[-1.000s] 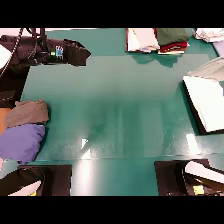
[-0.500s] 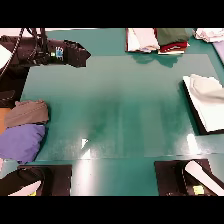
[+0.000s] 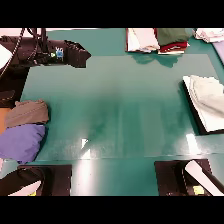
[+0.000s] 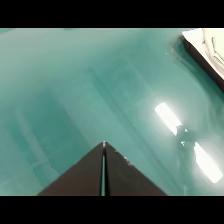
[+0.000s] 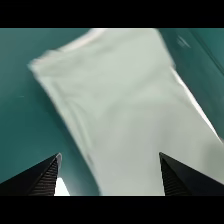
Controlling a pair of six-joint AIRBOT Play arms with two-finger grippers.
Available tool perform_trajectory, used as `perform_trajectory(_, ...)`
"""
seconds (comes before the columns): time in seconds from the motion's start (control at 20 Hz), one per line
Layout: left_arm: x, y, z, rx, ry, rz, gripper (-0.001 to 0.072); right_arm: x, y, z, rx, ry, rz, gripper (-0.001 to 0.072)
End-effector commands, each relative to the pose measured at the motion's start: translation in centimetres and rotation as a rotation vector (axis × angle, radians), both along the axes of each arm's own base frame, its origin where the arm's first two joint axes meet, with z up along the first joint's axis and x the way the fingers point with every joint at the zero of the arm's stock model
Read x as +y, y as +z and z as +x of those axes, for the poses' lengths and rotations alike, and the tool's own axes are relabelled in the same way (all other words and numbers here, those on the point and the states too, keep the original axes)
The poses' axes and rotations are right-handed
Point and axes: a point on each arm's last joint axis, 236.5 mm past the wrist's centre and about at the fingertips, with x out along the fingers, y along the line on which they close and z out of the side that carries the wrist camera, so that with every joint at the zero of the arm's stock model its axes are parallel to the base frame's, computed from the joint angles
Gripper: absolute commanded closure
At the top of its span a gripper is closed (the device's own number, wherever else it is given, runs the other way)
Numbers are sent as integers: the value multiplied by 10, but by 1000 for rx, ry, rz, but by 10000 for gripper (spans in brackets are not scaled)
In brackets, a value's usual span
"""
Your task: Fold the shirts.
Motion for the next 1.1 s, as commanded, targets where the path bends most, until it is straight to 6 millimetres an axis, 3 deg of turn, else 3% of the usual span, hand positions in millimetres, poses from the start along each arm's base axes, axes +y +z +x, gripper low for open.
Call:
perform_trajectory(0.0, 0, -6, -4, 24, -10, 17, 683, 57, 56, 37, -117, 160, -41, 12)
perform_trajectory(0.1, 1, -8, -5, 31, -13, 22, 683, 100, 76, 52, -157, 284, -62, 13)
perform_trajectory(0.2, 1, -8, -6, 32, -13, 24, 683, 144, 83, 62, -177, 407, -62, 13)
perform_trajectory(0.4, 0, -7, -5, 26, -11, 19, 683, 231, 69, 66, -159, 642, -27, 18)
perform_trajectory(0.45, 0, -6, -4, 23, -9, 16, 683, 250, 65, 65, -156, 690, -21, 47)
perform_trajectory(0.55, 0, -4, -3, 15, -6, 11, 683, 283, 58, 60, -149, 779, -10, 272)
perform_trajectory(0.6, 0, -3, -2, 11, -5, 8, 683, 297, 57, 58, -150, 818, -7, 424)
perform_trajectory(0.65, 0, -2, -2, 9, -4, 7, 683, 308, 56, 56, -156, 844, -5, 617)
perform_trajectory(0.7, 0, -2, -2, 9, -4, 7, 683, 317, 57, 54, -160, 868, -5, 692)
perform_trajectory(0.85, 0, -3, -2, 10, -4, 7, 683, 329, 58, 50, -165, 901, -2, 692)
perform_trajectory(1.05, 0, -3, -2, 10, -4, 7, 683, 329, 55, 48, -151, 906, 1, 692)
